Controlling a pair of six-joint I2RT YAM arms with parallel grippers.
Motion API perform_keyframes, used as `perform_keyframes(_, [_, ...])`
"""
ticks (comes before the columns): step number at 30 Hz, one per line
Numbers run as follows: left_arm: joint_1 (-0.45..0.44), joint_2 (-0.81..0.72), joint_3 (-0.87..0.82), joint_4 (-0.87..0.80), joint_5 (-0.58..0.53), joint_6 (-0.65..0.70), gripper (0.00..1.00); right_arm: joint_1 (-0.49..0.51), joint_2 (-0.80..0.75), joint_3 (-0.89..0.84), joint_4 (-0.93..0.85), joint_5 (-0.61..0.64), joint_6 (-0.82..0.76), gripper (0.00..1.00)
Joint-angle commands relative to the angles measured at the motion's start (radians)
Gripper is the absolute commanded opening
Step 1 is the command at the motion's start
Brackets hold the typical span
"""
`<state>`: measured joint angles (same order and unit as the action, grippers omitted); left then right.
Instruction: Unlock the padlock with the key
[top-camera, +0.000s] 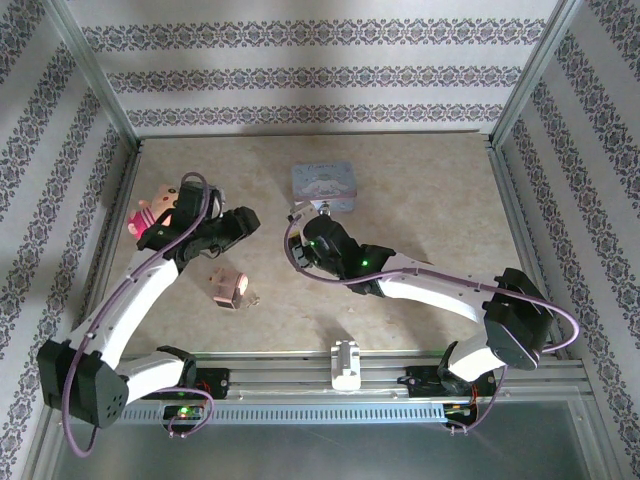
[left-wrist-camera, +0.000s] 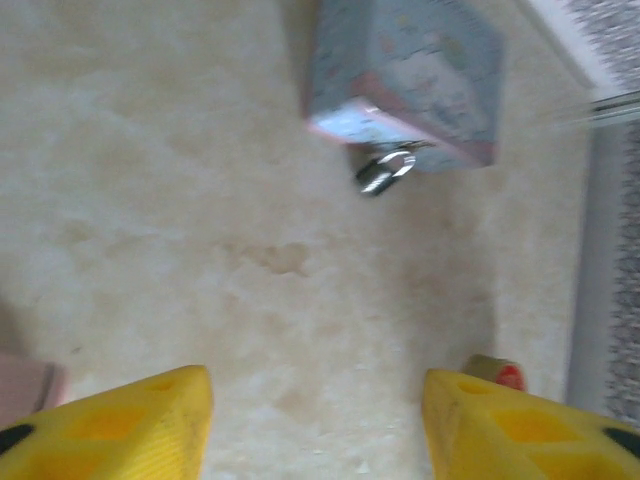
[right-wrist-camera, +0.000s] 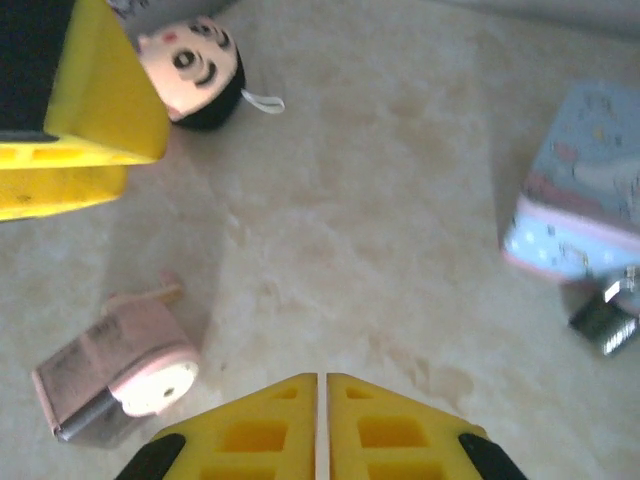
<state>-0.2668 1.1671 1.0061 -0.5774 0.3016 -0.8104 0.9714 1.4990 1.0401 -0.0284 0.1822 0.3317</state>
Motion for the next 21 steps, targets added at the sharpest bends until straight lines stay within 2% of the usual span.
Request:
perform_keyframes(1, [0.025, 0.004, -0.039, -0.084, -0.070, 0.034, 0.67, 0.016, 0.011, 0.073, -0.183, 0.021, 0.099, 0.11])
perform_keyframes(4, [0.063, -0.002, -0.078, -0.033, -0.051, -0.003, 0.75, 0.050, 0.082, 0.144, -0.303, 0.004, 0.141, 0.14])
perform_keyframes(7, [0.112, -0.004, -0.090, -0.019, -0.056, -0.015, 1.00, 0.088, 0.154, 0.195, -0.368, -0.043, 0.189, 0.19])
perform_keyframes(13, [0.227, -0.029, -0.057, -0.086, -0.132, 0.020, 0.99, 0.157, 0.294, 0.254, -0.393, -0.175, 0.183, 0.27])
perform_keyframes(18, [0.326, -0.057, -0.064, -0.091, -0.094, 0.027, 0.99, 0.199, 0.382, 0.306, -0.439, -0.170, 0.090, 0.42])
perform_keyframes(21, [0.354, -0.067, -0.068, -0.095, -0.090, 0.028, 0.99, 0.213, 0.440, 0.348, -0.483, -0.138, 0.038, 0.49])
